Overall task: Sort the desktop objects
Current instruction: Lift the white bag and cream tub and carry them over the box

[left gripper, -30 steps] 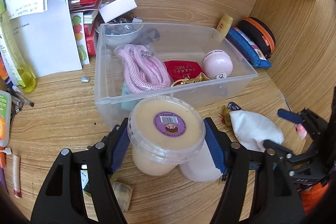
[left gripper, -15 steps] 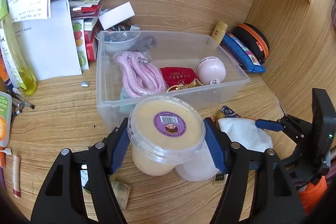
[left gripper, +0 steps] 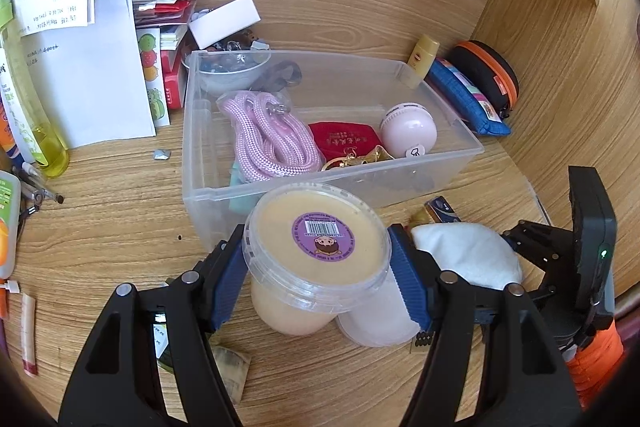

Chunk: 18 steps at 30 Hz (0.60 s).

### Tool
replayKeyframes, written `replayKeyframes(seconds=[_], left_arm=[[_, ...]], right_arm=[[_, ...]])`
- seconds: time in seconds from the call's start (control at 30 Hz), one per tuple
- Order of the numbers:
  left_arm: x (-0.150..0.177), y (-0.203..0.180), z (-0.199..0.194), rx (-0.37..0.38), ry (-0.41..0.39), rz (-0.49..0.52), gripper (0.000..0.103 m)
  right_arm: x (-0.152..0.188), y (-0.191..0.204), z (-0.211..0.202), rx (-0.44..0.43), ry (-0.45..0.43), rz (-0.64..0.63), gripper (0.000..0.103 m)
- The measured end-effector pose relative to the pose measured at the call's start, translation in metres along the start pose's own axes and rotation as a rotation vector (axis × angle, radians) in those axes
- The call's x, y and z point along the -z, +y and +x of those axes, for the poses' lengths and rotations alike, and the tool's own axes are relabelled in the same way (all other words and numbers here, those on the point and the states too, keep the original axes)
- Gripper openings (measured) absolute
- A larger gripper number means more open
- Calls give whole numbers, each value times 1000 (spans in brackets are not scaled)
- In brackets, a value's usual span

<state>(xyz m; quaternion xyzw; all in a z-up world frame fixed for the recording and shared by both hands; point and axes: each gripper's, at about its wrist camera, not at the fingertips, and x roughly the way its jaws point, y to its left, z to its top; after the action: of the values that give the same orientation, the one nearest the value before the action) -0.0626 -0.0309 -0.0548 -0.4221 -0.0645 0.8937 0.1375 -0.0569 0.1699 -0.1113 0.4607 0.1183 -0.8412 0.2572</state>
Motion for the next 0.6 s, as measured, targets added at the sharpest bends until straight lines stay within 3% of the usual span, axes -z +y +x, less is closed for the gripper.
replayKeyframes(seconds=[0.2, 0.6], left_arm=[[-1, -3, -6, -5, -20, 8, 67], [-21, -8, -42, -10, -116, -8, 67]], right_arm=[[-7, 3, -20, -110, -40, 13, 53], [-47, -7, -83, -129, -283, 29, 54]])
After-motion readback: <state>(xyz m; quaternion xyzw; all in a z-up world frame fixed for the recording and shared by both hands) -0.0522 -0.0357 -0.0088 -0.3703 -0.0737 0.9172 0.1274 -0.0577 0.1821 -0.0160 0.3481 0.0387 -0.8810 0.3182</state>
